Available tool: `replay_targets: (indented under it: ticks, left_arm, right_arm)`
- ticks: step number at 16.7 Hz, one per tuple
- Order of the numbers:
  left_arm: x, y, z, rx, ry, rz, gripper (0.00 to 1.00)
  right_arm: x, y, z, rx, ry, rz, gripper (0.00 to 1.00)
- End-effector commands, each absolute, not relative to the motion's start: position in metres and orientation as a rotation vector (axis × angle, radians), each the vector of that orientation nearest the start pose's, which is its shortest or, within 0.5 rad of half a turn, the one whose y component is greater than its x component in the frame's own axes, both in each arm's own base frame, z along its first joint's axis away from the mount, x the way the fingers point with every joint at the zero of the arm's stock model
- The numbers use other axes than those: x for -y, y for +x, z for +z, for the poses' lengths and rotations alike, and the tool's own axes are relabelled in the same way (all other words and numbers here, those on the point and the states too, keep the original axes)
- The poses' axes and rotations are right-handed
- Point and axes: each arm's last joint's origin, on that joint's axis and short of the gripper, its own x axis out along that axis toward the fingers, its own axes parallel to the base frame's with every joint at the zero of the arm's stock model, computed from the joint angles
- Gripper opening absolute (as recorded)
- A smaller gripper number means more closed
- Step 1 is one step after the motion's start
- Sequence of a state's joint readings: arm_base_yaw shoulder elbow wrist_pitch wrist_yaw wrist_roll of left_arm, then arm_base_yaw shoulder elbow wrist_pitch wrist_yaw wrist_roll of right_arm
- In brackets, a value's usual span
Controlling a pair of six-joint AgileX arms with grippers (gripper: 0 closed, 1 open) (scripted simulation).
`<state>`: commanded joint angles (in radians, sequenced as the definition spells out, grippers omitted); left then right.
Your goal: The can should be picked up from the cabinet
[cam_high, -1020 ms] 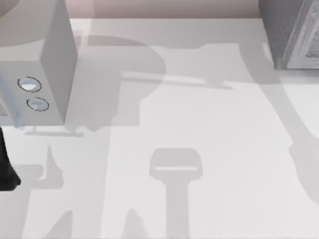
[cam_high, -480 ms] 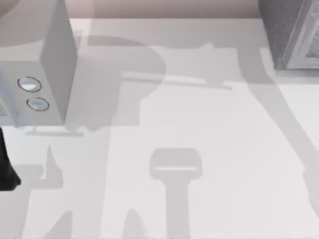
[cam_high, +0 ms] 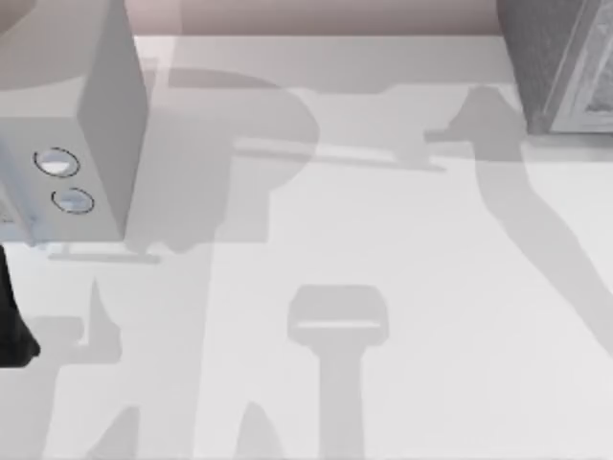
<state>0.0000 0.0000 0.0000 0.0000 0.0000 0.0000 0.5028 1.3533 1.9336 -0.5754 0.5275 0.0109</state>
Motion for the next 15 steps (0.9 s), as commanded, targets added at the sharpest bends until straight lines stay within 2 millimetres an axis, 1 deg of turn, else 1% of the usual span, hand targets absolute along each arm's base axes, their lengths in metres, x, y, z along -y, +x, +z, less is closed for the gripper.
replay_targets:
  ticks: [5,7,9,11,12,13,15]
  left_arm:
    - [0.001,0.106,0.16,0.0,0.0,0.0,1.0]
    - [0.001,0.106,0.16,0.0,0.0,0.0,1.0]
    - [0.001,0.106,0.16,0.0,0.0,0.0,1.0]
    - [0.001,0.106,0.16,0.0,0.0,0.0,1.0]
    - [0.001,0.106,0.16,0.0,0.0,0.0,1.0]
    - [0.001,0.106,0.16,0.0,0.0,0.0,1.0]
    - [0.001,0.106,0.16,0.0,0.0,0.0,1.0]
  right_arm:
    - [-0.103,0.21,0.544,0.018,0.005,-0.01,0.0]
    - [-0.096,0.203,0.54,0.025,0.011,0.011,0.0]
    - [-0.085,0.194,0.531,0.029,0.014,0.041,0.0]
    - [-0.073,0.183,0.513,0.022,0.013,0.073,0.0]
    - [-0.067,0.177,0.5,0.014,0.011,0.087,0.0]
    - [-0.06,0.172,0.485,0.002,0.009,0.101,0.0]
    - [-0.048,0.16,0.445,-0.028,0.004,0.12,0.0]
